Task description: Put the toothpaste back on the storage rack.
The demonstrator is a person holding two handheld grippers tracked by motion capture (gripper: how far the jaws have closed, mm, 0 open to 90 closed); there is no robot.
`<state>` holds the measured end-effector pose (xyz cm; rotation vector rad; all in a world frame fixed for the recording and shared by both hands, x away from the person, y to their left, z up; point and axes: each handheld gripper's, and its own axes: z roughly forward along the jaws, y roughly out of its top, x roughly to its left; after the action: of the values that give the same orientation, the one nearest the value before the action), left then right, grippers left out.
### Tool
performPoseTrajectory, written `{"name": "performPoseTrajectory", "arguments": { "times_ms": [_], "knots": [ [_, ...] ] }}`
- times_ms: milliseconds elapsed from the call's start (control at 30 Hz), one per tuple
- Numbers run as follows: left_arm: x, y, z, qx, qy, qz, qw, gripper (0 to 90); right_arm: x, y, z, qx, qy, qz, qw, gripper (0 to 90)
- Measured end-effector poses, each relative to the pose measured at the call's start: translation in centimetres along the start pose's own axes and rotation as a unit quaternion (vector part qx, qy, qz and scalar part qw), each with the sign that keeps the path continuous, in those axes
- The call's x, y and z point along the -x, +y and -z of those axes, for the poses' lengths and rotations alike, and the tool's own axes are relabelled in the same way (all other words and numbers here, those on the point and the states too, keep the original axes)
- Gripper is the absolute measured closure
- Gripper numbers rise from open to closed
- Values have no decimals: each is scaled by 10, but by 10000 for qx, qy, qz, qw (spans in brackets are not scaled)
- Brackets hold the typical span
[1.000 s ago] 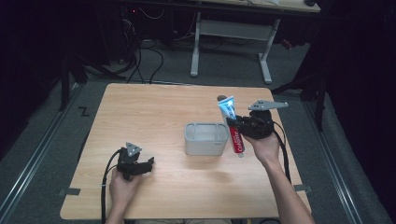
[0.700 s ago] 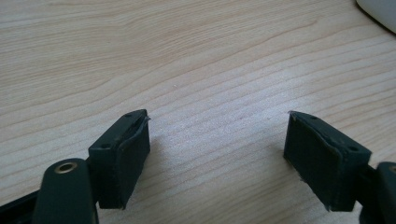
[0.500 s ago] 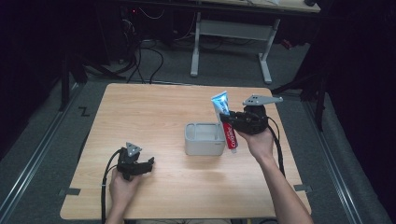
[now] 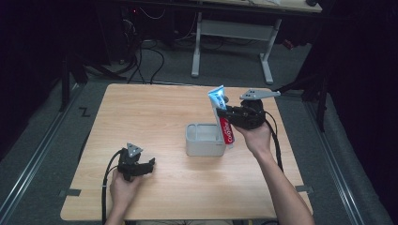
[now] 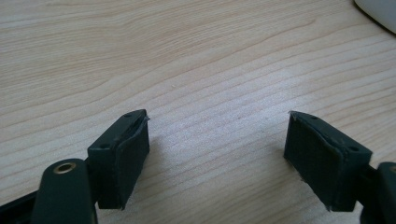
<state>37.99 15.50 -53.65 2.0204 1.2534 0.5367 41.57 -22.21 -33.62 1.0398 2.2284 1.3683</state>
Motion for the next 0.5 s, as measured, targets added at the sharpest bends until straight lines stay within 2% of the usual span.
{"name": "performPoseTrajectory", "arguments": {
  "times_ms": [333, 500],
  "knots": [
    [0, 0, 0, -1, -11, -6, 10000, 225, -4, 15, -10, 73, 11, 66, 10000, 735],
    [0, 0, 0, 0, -12, -8, 10000, 225, -1, 18, -19, 111, -117, 48, 9999, 734]
  ]
}}
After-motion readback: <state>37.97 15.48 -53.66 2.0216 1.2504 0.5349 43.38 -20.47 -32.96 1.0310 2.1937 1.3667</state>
